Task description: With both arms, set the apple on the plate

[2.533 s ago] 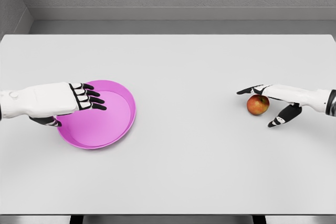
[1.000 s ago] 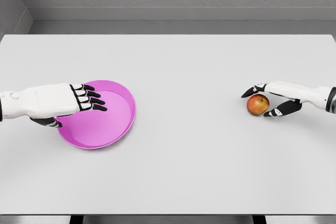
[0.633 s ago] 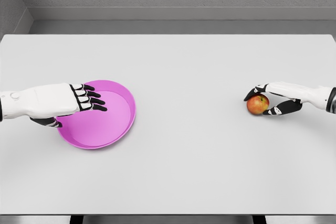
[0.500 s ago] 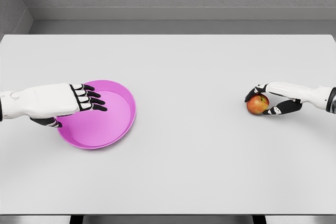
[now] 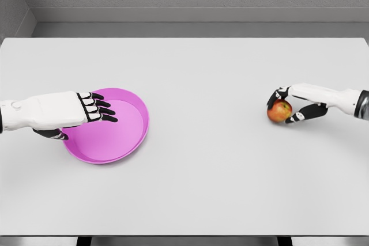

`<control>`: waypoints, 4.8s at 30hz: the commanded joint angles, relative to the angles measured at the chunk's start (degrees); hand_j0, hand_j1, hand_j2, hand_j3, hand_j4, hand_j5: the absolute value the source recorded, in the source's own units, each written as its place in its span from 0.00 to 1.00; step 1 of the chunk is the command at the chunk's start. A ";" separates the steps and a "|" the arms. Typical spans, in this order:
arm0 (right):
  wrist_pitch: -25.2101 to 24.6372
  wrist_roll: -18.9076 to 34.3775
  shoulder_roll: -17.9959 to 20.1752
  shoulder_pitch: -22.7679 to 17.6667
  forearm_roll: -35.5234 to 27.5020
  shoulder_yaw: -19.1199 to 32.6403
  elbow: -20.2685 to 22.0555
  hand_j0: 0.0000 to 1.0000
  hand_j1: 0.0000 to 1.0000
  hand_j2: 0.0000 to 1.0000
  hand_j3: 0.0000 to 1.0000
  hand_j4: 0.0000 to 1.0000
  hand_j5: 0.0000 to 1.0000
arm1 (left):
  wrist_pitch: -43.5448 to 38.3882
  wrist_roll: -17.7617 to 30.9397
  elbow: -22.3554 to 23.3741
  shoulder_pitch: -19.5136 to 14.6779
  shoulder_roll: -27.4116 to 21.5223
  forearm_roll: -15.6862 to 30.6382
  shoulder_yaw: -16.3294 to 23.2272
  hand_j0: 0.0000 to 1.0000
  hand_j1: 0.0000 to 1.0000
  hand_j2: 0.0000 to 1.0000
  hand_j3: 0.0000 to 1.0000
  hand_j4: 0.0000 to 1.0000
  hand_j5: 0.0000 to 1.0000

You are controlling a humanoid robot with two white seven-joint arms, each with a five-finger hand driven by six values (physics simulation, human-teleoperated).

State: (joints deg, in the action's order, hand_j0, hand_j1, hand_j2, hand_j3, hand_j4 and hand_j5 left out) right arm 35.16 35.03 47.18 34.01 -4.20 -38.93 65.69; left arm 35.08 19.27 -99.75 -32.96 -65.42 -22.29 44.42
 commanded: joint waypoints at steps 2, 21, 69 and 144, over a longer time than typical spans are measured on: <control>-0.16 -0.03 -2.45 1.14 -0.73 0.61 1.19 0.49 0.49 0.49 0.49 0.49 0.49 | -0.08 -0.02 0.00 0.00 -0.06 0.32 -0.03 1.00 1.00 1.00 1.00 1.00 1.00; -0.16 -0.03 -9.92 4.22 -0.20 -7.39 6.65 0.49 0.49 0.49 0.49 0.49 0.49 | -0.08 -0.02 0.00 0.00 -0.06 0.32 -0.03 1.00 1.00 1.00 1.00 1.00 1.00; -0.16 -0.03 2.30 -0.17 -0.73 13.70 7.26 1.00 1.00 1.00 1.00 1.00 1.00 | -0.08 9.91 20.83 -19.16 38.79 0.23 11.57 1.00 1.00 1.00 1.00 1.00 1.00; -0.16 -0.03 2.47 -0.79 -0.73 13.70 7.00 1.00 1.00 1.00 1.00 1.00 1.00 | -0.08 10.00 27.68 -21.88 48.98 -6.27 21.50 0.71 0.71 0.71 0.71 0.71 0.71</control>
State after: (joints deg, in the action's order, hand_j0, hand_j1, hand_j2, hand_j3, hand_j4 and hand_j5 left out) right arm 35.16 35.03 49.56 33.14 -4.48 -25.29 72.68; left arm 35.12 29.29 -72.06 -54.84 -16.44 -28.74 65.98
